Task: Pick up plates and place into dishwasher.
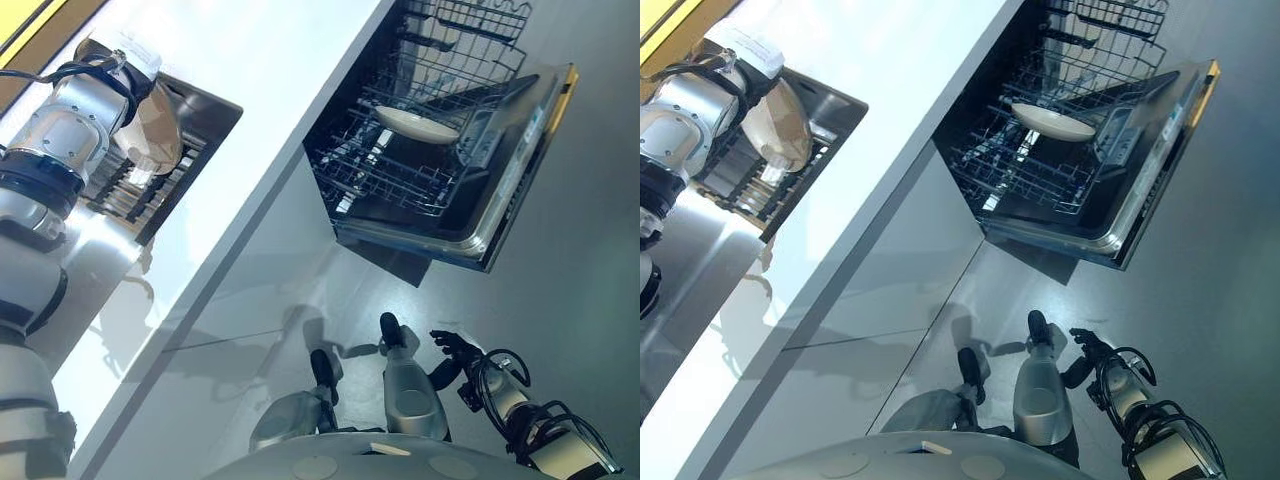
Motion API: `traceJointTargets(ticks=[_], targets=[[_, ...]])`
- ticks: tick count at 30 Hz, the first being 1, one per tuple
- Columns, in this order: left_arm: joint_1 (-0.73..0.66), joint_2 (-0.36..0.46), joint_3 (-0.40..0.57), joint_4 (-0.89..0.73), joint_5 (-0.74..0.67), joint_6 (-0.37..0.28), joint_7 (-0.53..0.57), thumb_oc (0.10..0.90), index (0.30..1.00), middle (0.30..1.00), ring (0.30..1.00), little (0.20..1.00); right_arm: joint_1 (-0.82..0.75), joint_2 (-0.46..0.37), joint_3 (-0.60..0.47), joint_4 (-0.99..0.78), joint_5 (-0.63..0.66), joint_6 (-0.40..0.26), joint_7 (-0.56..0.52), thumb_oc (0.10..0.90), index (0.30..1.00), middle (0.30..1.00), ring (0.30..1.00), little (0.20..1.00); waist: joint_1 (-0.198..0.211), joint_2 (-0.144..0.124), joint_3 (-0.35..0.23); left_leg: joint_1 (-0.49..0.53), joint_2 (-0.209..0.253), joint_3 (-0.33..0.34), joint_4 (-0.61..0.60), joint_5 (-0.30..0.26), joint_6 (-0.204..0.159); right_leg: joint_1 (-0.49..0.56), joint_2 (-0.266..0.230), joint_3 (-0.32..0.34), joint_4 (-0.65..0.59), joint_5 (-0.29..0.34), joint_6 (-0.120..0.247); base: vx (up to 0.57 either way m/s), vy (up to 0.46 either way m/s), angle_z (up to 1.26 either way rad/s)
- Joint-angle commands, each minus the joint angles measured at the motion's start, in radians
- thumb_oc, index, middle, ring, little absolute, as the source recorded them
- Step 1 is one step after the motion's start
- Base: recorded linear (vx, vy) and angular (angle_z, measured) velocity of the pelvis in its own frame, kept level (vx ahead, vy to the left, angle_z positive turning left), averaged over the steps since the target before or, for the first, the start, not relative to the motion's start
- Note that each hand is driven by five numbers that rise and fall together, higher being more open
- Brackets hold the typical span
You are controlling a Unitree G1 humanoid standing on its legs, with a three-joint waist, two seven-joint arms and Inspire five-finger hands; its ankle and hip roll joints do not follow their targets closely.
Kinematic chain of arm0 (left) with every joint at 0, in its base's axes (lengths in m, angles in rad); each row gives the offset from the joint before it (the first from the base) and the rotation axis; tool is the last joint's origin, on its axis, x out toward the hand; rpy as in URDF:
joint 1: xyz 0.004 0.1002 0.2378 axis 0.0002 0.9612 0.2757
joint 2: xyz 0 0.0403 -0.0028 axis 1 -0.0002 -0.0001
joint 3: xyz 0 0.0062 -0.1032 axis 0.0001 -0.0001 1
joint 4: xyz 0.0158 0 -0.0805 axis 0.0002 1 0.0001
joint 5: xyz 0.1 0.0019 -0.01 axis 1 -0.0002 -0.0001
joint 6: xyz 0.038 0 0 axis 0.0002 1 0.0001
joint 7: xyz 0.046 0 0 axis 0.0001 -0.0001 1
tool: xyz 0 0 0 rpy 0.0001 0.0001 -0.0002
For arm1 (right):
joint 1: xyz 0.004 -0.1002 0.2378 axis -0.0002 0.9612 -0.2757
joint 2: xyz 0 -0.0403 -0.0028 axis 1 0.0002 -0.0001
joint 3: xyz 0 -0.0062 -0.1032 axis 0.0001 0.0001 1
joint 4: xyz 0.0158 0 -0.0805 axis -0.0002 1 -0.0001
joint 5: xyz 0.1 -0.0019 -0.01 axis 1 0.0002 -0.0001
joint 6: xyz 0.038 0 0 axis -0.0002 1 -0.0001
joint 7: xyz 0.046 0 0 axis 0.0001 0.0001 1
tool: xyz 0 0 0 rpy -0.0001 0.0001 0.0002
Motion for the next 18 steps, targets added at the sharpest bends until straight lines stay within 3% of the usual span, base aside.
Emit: traceJointTargets(ticks=[1,10,18], targets=[[-0.03,0.137,0.05,0.06,-0.016,0.044,0.02,0.8,0.9,0.9,0.9,0.9,0.041,-0.024,0.0,-0.034,-0.009,-0.005,-0.005,0.8,0.9,0.9,0.9,0.9,0.014,0.013,-0.091,-0.102,-0.089,-0.002,0.12,-0.101,0.036,-0.031,0.022,0.011,0.116,-0.126,0.053,0.01,0.016,0.14],[0.031,0.151,0.101,0.037,-0.11,0.009,0.05,0.8,0.9,0.9,0.9,0.9,0.072,-0.015,-0.018,-0.022,-0.03,0.007,-0.002,0.8,0.9,0.9,0.9,0.9,0.021,0.004,-0.111,-0.073,-0.087,-0.001,0.107,-0.108,0.041,-0.01,0.021,0.004,0.116,-0.129,0.06,0.01,0.007,0.03],[0.043,0.116,0.121,0.006,-0.179,0.006,0.121,0.8,0.9,0.9,0.9,0.9,0.075,-0.012,-0.018,-0.029,-0.028,-0.006,0.001,0.8,0.9,0.9,0.9,0.9,0.006,-0.012,-0.091,-0.085,-0.081,0.011,0.104,-0.107,0.048,-0.045,0.028,0.026,0.143,-0.127,0.066,-0.01,0.002,0.0]])
